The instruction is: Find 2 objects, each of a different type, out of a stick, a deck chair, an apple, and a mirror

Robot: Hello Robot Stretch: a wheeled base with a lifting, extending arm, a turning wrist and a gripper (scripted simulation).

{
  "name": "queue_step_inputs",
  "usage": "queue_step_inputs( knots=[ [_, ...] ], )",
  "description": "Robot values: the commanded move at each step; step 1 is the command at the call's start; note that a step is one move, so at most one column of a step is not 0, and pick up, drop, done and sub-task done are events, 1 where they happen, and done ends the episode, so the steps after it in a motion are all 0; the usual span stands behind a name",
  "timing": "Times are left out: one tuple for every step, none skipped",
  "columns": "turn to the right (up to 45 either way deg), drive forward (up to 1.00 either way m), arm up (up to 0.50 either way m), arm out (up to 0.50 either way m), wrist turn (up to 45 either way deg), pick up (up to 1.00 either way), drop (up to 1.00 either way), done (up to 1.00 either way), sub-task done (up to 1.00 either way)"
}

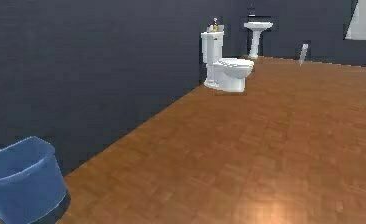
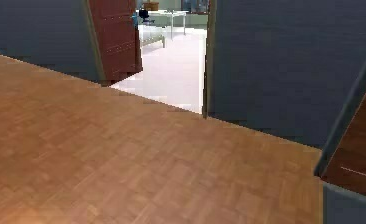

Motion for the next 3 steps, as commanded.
queue_step_inputs(
  knots=[
    [30.0, 0.0, 0.0, 0.0, 0.0, 0.0, 0.0, 0.0, 0.0],
    [0.0, 0.1, 0.0, 0.0, 0.0, 0.0, 0.0, 0.0, 0.0],
    [3.0, 0.0, 0.0, 0.0, 0.0, 0.0, 0.0, 0.0, 0.0]
  ],
)
